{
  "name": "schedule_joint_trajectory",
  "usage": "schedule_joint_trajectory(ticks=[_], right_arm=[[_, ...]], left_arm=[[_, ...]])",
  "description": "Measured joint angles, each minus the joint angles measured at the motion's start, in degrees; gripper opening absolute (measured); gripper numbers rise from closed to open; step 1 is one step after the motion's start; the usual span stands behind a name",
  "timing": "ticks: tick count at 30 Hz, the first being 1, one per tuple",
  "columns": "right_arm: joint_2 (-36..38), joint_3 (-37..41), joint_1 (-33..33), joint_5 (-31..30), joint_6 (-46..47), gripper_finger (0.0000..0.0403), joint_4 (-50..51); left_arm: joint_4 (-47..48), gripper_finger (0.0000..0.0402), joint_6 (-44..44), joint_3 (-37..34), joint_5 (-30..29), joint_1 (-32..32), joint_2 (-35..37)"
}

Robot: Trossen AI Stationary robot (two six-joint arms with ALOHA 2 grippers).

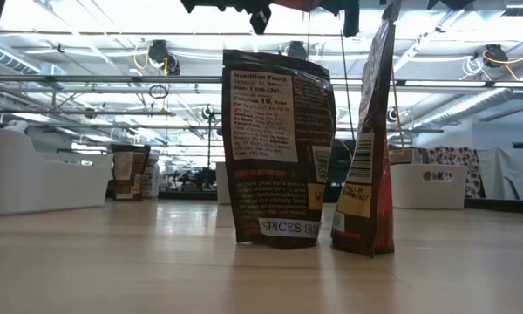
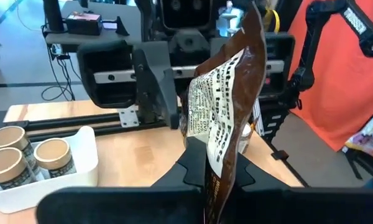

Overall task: Sort spices by type
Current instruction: Put the orange spice pack into the gray bin

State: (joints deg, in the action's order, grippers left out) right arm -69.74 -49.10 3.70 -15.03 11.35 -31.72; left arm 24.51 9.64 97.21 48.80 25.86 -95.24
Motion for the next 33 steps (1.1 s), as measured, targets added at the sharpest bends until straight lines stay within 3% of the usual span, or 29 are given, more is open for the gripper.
schedule_joint_trajectory(ticks=[8,14,18,23,26,33], right_arm=[[2.42,0.00,1.52,-2.93,-1.52,0.0213,4.25],[8.74,0.00,1.62,-7.65,-4.34,0.0263,12.43],[12.53,0.00,1.62,-7.98,-4.52,0.0271,16.65],[14.34,-0.02,1.73,-9.81,-2.64,0.0265,18.91],[14.39,-0.02,2.53,-10.59,-1.65,0.0264,20.35],[13.80,-0.02,5.89,-10.34,0.22,0.0263,21.82]], left_arm=[[1.11,0.0012,-0.28,0.45,-3.43,1.96,0.46],[3.67,0.0012,0.15,0.45,-4.86,8.62,2.10],[7.38,0.0012,3.38,0.50,-6.95,13.42,2.32],[15.95,0.0012,16.33,0.50,-23.66,16.80,1.33],[18.43,0.0012,23.14,0.50,-29.83,17.75,-1.29],[21.08,0.0011,24.16,0.46,-29.13,19.76,-10.50]])
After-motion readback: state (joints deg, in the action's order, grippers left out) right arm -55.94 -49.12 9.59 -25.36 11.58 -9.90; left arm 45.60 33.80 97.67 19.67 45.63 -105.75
